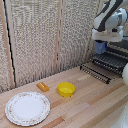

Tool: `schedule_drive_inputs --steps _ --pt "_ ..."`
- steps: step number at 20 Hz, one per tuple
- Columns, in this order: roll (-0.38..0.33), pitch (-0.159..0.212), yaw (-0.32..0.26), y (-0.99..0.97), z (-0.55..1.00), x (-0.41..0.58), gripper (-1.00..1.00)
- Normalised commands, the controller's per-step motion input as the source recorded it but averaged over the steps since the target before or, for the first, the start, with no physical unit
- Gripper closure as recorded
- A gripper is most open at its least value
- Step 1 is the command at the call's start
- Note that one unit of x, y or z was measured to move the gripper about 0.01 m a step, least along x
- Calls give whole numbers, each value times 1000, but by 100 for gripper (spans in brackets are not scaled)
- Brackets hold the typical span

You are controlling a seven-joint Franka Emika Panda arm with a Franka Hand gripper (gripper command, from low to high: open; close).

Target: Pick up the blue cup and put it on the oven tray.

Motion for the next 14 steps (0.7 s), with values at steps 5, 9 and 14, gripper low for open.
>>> schedule_drive_inputs --steps 5,9,14 --pt "-98 144 -114 -403 -118 29 100" --pt "-45 47 -32 -145 -235 149 100" --pt "0 0 1 -52 -134 139 100"
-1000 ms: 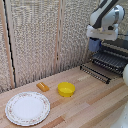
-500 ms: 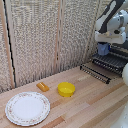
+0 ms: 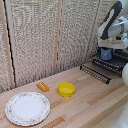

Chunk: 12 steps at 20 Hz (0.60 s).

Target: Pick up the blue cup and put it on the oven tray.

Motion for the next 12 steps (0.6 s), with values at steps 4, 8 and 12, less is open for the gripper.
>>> schedule_drive_inputs --steps 4,8,12 --pt "9 7 -28 -139 139 95 -100" --pt "0 108 -66 -146 538 0 -100" --pt "-1 169 -57 -32 574 0 -100"
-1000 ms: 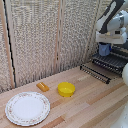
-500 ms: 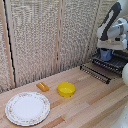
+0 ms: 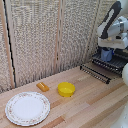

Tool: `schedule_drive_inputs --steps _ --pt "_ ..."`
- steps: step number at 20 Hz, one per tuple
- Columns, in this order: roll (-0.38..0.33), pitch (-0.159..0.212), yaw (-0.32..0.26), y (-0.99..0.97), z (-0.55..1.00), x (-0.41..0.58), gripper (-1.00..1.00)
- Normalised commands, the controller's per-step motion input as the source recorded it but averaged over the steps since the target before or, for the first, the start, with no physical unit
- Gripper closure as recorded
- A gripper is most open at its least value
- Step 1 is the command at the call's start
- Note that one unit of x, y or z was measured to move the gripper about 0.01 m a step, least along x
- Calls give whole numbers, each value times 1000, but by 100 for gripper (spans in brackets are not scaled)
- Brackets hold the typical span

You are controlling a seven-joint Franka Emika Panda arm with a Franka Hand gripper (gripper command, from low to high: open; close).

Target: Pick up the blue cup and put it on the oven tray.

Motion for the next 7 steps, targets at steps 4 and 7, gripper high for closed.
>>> schedule_drive_inputs --steps 4,7 --pt "-15 136 -72 0 501 0 -100" --pt "8 138 -10 0 576 30 -100"
